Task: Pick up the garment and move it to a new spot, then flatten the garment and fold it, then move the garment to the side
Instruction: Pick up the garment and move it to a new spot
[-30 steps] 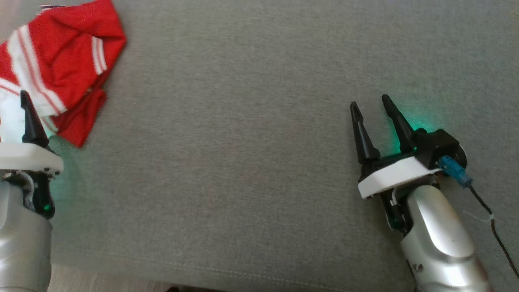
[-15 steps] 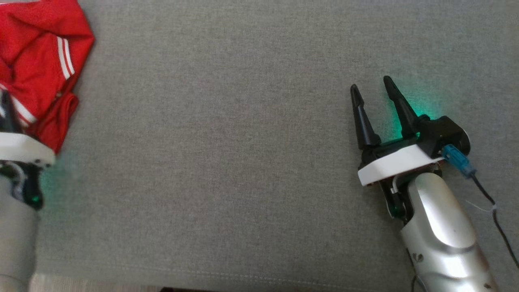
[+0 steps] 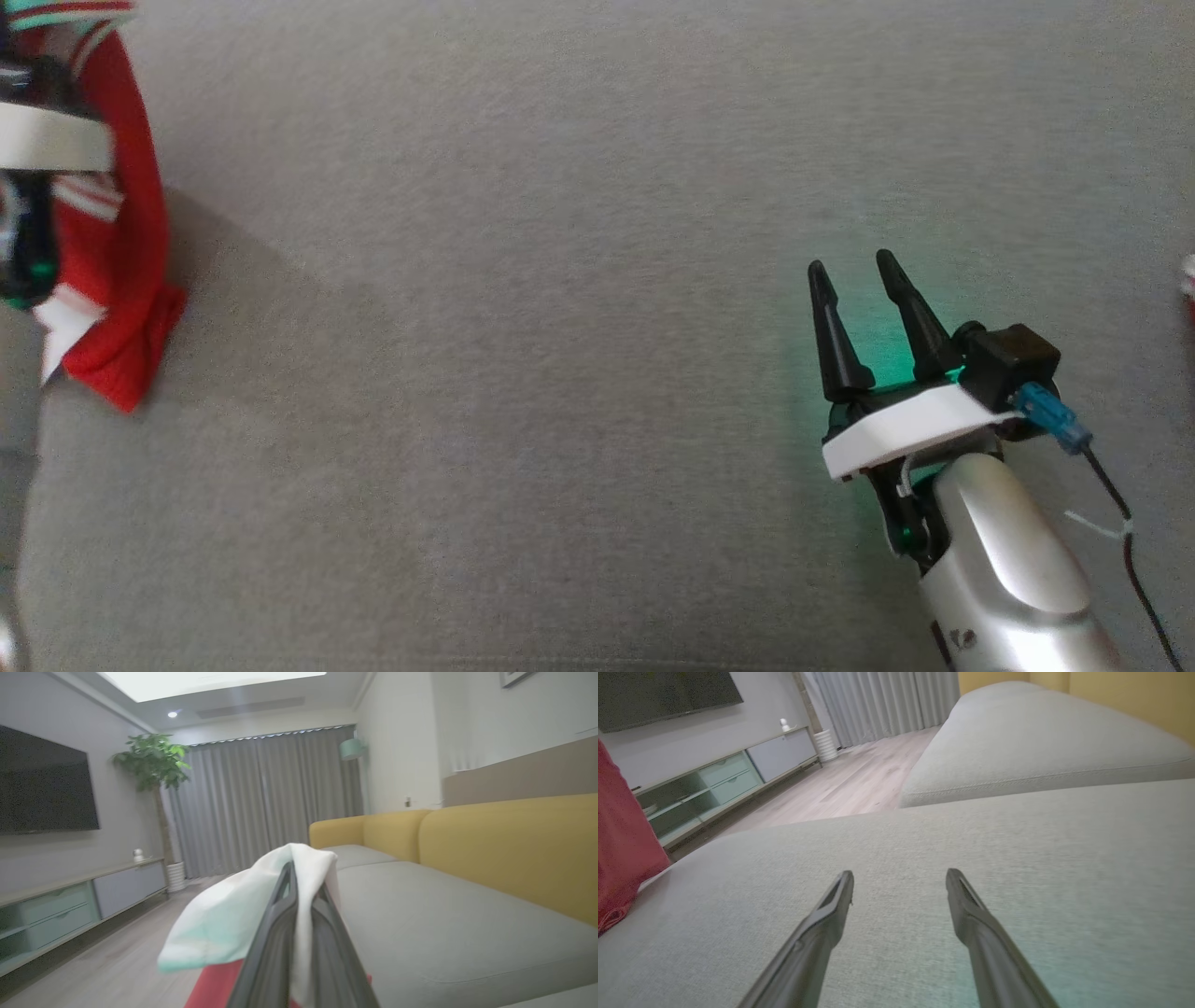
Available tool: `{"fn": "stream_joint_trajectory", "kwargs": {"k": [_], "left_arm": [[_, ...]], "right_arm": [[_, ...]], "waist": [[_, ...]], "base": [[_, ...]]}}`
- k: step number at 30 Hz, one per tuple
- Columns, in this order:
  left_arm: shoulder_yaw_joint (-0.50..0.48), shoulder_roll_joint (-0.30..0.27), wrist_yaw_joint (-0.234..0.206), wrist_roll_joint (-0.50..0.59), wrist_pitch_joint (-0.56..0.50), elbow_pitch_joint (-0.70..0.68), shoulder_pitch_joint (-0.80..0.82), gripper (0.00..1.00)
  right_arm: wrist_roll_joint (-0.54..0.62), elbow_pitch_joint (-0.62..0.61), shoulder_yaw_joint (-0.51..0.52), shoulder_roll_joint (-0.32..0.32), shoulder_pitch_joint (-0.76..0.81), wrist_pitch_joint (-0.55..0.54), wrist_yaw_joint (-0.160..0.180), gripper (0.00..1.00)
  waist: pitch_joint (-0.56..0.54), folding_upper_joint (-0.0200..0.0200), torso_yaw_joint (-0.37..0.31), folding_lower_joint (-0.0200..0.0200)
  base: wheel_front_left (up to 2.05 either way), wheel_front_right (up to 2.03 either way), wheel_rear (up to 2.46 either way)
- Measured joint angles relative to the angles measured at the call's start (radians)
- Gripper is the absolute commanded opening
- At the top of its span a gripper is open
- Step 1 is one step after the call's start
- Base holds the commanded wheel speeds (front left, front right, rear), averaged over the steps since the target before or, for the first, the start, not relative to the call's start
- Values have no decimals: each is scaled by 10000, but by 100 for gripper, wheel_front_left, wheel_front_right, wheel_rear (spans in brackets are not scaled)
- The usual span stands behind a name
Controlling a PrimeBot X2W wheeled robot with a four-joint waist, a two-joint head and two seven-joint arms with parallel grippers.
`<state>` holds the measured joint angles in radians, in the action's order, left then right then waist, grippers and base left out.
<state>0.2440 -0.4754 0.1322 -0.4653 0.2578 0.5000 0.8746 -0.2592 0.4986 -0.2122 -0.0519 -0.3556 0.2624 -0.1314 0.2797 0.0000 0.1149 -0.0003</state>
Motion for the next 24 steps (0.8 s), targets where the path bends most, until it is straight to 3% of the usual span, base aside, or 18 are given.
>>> {"fn": "stream_joint_trajectory", "kwargs": {"k": [4,12,13,14,18,24], "left_arm": [[1055,420,0,-2,0,-895,35,0],[2838,2341,2,-357,0,-1459,-35,0],[2986,2564,2,-364,2,-1392,-105,40],[3168,2759,2,-366,2,-1260,-212,97],[3336,3375,0,-240,0,-238,-1278,100],[2232,3559,-102,499,0,113,-2754,100]], "right_arm": [[-234,-6,-88,-4,29,0,0,100],[-550,-29,-104,-4,321,0,0,100],[-583,-35,-107,-4,337,0,0,100],[-594,-38,-100,-4,343,0,0,100],[-593,-67,0,-4,343,0,0,100],[-591,-69,196,0,353,-2,0,100]], "waist": [[-363,0,-603,1],[-743,0,-1799,2],[-755,0,-1919,2],[-761,0,-2034,1],[-735,0,-2336,3],[-906,0,-2155,3]], "base": [[0,0,0],[0,0,0],[0,0,0],[0,0,0],[0,0,0],[0,0,0]]}}
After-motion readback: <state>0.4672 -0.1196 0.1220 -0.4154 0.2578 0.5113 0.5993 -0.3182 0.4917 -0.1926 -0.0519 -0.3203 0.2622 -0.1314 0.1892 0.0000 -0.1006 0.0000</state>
